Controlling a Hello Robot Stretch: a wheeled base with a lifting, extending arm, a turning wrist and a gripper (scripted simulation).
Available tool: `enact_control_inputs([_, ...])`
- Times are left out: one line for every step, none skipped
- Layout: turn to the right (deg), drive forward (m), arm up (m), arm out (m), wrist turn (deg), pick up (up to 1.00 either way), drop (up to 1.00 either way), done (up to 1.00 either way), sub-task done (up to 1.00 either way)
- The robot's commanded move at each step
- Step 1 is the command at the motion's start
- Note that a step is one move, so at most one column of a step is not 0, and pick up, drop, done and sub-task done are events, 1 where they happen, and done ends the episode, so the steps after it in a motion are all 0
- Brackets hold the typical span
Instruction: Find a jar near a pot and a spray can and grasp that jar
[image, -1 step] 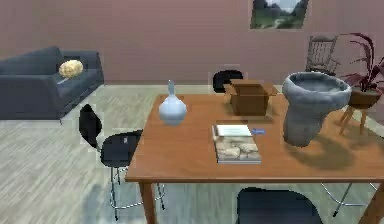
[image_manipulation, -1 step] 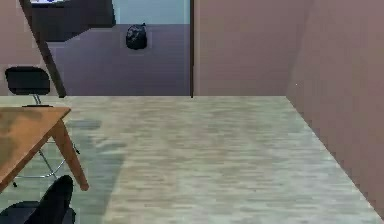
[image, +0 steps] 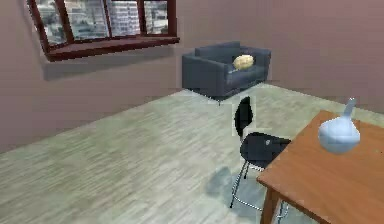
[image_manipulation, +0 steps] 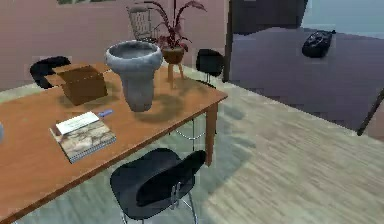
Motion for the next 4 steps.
enact_control_inputs([-45.0, 0.00, 0.00, 0.00, 0.0, 0.00, 0.00, 0.00, 0.00])
enact_control_inputs([-45.0, 0.00, 0.00, 0.00, 0.0, 0.00, 0.00, 0.00, 0.00])
enact_control_inputs([-9.0, 0.00, 0.00, 0.00, 0.0, 0.00, 0.00, 0.00, 0.00])
enact_control_inputs([0.0, 0.15, 0.00, 0.00, 0.0, 0.00, 0.00, 0.00, 0.00])
